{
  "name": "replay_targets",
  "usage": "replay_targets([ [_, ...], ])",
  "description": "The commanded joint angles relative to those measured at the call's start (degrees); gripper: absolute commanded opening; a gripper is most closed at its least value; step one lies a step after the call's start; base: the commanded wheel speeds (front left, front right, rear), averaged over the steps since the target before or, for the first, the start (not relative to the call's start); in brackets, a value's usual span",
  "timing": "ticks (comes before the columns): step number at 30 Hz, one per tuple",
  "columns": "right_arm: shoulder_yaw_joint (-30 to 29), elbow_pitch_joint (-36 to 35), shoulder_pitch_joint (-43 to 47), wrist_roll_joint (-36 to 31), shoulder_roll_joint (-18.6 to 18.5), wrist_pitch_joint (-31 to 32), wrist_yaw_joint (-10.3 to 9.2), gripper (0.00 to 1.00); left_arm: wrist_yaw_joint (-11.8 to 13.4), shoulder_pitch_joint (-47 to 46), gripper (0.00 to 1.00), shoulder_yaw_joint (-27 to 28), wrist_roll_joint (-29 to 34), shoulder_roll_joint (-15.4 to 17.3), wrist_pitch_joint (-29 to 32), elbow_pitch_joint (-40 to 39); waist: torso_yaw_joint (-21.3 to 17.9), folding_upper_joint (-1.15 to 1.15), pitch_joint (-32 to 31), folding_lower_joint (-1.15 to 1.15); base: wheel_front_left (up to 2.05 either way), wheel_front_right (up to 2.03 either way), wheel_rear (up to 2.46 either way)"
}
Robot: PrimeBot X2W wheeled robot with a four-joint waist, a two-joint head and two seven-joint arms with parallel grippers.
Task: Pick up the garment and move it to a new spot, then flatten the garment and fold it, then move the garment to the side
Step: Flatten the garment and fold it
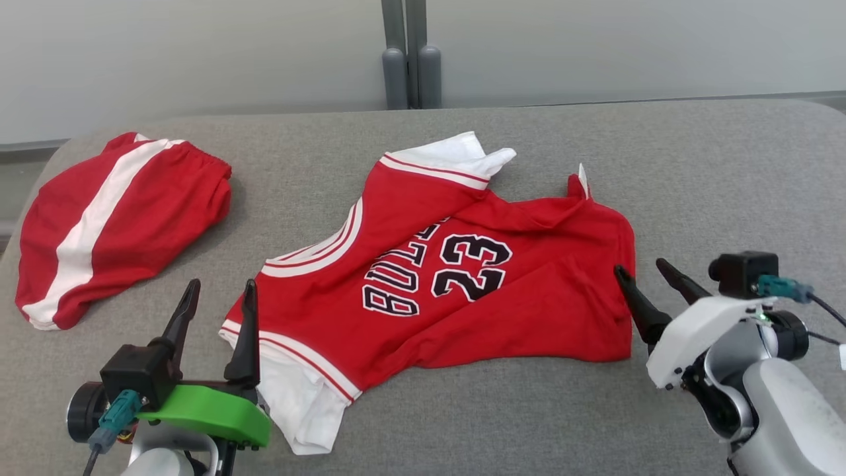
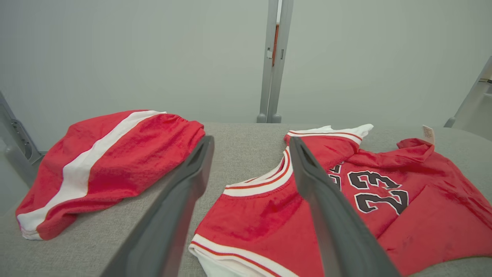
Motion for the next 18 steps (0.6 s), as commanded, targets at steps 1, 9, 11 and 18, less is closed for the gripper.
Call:
replay_targets([
  [1,0.58,1.64,-2.17,0.14,-0.61,1.76,-0.04,1.00,-0.26,-1.09,1.00,-0.21,-0.06,-0.25,0.04,0.43,2.15,0.00,1.63,0.00,0.00,0.00,0.00],
  [9,5.02,11.18,-11.26,3.42,-2.05,12.40,-0.03,1.00,-1.27,-2.55,1.00,-1.00,-0.06,-1.59,0.13,2.41,6.39,0.00,3.77,0.00,0.00,0.00,0.00],
  [11,5.33,13.33,-12.46,3.73,-2.32,13.52,-0.03,1.00,-1.45,-2.81,1.00,-1.25,-0.04,-1.79,0.19,2.82,7.17,0.00,3.95,0.00,0.00,0.00,0.00],
  [18,6.15,18.97,-14.44,3.85,-1.37,15.90,-0.03,0.50,-1.86,-2.74,1.00,-1.39,-0.57,-1.86,0.10,4.04,8.40,0.00,3.64,0.00,0.00,0.00,0.00],
])
